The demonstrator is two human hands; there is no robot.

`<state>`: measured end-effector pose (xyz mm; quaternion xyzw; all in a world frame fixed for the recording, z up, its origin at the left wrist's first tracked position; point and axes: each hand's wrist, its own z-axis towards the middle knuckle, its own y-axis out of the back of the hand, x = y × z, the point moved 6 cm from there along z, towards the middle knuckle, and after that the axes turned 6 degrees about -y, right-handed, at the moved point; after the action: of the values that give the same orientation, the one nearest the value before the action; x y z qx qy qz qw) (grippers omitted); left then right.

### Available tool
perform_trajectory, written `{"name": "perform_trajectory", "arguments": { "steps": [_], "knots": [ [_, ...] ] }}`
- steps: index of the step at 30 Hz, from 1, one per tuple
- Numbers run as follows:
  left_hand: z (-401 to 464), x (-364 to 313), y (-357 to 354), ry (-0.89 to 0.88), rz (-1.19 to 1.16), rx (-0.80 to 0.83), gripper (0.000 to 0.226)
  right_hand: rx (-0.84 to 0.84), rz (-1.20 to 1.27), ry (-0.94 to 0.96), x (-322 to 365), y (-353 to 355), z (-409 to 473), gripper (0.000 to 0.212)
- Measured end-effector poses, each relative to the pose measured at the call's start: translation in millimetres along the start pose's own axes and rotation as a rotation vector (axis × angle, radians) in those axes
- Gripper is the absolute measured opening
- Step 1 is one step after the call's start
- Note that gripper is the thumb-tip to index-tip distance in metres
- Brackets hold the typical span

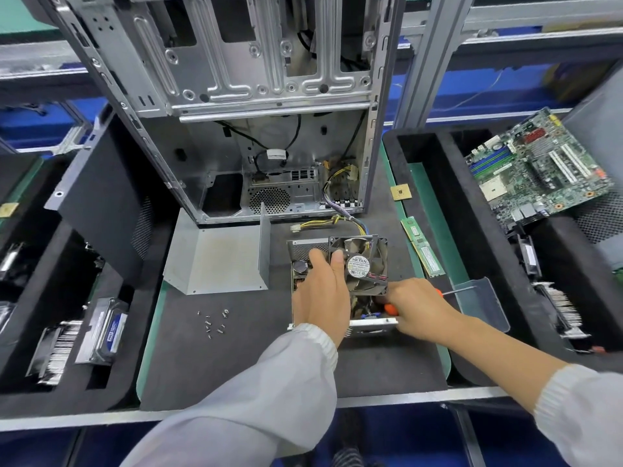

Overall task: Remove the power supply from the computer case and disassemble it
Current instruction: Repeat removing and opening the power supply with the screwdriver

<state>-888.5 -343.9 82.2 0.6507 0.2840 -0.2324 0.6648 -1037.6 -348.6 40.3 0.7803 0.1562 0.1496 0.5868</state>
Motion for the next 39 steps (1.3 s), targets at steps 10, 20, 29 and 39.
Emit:
{"name": "perform_trajectory", "arguments": {
  "steps": [10, 20, 29, 39],
  "knots": [
    [0.2, 0.2, -0.6, 0.007, 0.004, -0.005, 0.043, -0.017, 0.062, -0.104, -5.9, 14.4, 5.0, 0.016],
    [1.1, 6.3, 0.1, 0.059, -0.133, -0.071, 0.030, 0.063, 0.656, -0.136, -33.8, 32.6, 3.8, 0.028],
    [10.1, 14.7, 32.2, 0.213, -0.647, -0.201, 0.033, 0.465, 0.864, 0.024, -30.6, 68.7, 14.1, 0.019],
    [33.0, 95.9, 149.9, 0.331, -0.869, -0.187, 0.024, 0.408, 0.852, 0.112, 59.1, 143.4, 44.3, 0.025]
  ]
}}
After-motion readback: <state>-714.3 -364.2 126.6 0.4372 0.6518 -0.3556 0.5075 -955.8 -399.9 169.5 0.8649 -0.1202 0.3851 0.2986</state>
